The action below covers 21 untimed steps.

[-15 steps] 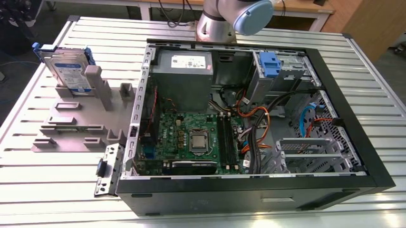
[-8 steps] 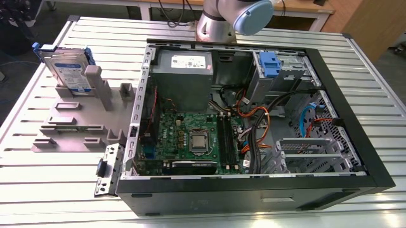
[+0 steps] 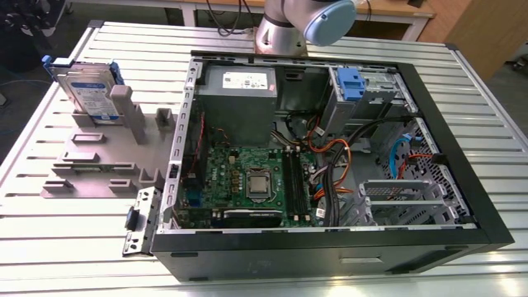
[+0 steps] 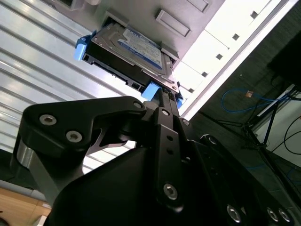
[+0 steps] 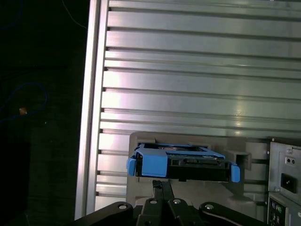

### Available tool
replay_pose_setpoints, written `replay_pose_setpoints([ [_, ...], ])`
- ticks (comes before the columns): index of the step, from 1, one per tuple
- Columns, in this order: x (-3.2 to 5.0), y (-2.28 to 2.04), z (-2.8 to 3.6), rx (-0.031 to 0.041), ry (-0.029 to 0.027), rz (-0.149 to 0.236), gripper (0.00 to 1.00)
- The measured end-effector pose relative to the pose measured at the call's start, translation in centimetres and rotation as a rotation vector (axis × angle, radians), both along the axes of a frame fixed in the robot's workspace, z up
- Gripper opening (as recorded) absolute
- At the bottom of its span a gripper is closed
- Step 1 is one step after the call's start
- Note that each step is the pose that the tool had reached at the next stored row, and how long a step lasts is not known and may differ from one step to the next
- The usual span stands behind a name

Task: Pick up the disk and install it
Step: 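Reach for the disk, then pick up the disk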

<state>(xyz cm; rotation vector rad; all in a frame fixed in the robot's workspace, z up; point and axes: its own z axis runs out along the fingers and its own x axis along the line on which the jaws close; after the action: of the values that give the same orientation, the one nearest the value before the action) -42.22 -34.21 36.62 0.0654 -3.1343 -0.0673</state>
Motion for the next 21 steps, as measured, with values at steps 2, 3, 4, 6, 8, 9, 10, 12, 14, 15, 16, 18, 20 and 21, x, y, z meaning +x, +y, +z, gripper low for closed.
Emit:
replay_pose_setpoints([
  [2,0.01,0.0,-0.02,-0.0001,0.0001,0.0,0.11],
  [3,0.01,0.0,-0.04,-0.0001,0.0001,0.0,0.11],
  [4,0.01,0.0,-0.04,-0.0001,0.0001,0.0,0.11],
  [6,0.01,0.0,-0.05,0.0,0.0001,0.0,0.11],
  [8,0.01,0.0,-0.05,-0.0001,0.0001,0.0,0.11],
  [9,0.01,0.0,-0.06,-0.0001,0.0001,0.0,0.11],
  [10,0.01,0.0,-0.06,0.0,0.0001,0.0,0.11],
  [12,0.01,0.0,-0.06,-0.0001,0.0001,0.0,0.11],
  [14,0.01,0.0,-0.06,-0.0001,0.0001,0.0,0.11],
  [15,0.01,0.0,-0.06,-0.0001,0.0002,0.0,0.11],
  [16,0.01,0.0,-0.07,-0.0001,0.0001,0.0,0.11],
  [18,0.01,0.0,-0.07,-0.0001,0.0001,0.0,0.11],
  [20,0.01,0.0,-0.07,-0.0001,0.0002,0.001,0.11],
  [21,0.01,0.0,-0.07,-0.0001,0.0001,0.004,0.11],
])
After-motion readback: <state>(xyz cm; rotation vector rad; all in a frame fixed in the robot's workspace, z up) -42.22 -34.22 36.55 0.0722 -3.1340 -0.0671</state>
